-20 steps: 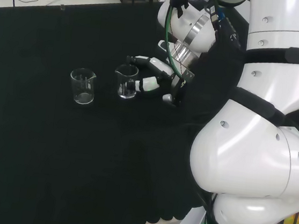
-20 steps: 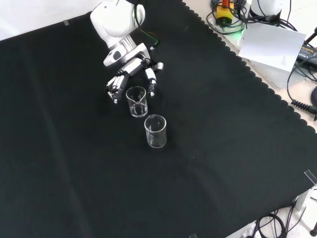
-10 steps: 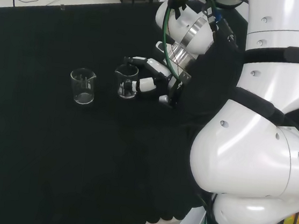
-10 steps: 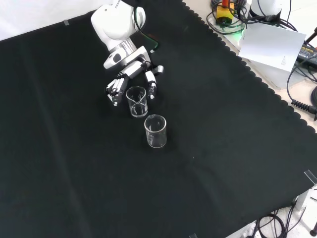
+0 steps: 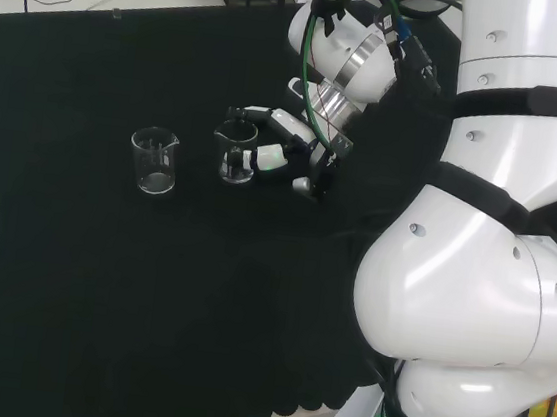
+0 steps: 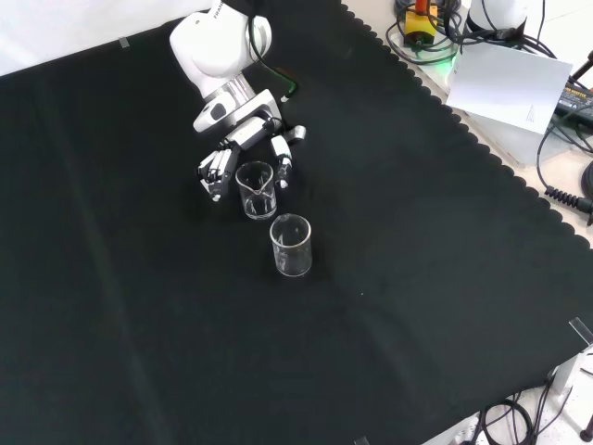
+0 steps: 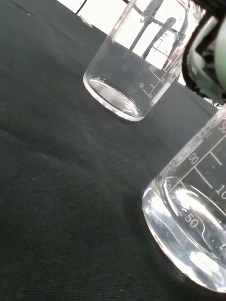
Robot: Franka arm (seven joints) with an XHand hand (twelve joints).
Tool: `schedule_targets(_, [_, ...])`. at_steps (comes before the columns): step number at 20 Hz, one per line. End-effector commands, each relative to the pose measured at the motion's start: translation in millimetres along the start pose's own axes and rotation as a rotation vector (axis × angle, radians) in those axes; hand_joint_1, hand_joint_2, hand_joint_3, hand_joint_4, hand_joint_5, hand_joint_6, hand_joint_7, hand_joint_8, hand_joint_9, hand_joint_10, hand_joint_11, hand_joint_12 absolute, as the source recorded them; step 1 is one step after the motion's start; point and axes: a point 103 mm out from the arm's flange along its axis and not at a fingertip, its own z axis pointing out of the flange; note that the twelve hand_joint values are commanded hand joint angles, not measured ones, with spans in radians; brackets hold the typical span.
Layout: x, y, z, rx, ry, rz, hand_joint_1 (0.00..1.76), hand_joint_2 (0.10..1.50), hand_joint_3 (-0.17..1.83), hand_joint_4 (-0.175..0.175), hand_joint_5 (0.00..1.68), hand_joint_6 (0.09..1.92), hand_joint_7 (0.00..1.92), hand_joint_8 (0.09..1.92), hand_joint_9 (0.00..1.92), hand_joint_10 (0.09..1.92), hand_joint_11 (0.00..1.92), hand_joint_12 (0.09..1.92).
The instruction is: Pick up the beaker on the right.
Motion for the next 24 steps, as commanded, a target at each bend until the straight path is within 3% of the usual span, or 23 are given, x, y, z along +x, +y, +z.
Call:
schedule_targets(1, [1.0,2.4,2.5,-0.004,0.012,-0.002,0.77,0.54,0.5,-0.031,0.52,0.09,0.33,0.66,0.44,0.62,0.0,1.37])
schedule_targets(12, [3.9,7.5,7.4,0.015,0.076,-0.015,0.82,0.55,0.5,-0.039,0.5,0.09,0.35,0.66,0.48,0.61,0.02,1.38])
schedule_targets(20, [7.3,11.3,8.9,0.029,0.052,0.0,0.97,0.55,0.53,-0.044,0.54,0.1,0.38,0.66,0.56,0.58,0.09,1.36])
schedule_targets(22, [7.4,11.7,8.5,0.021,0.047,0.007,1.01,0.54,0.6,-0.042,0.6,0.23,0.4,0.65,0.59,0.55,0.11,1.35])
schedule_targets(24, [7.4,12.2,7.9,0.007,0.055,0.014,1.04,0.54,0.64,-0.039,0.63,0.55,0.44,0.64,0.63,0.53,0.14,1.34])
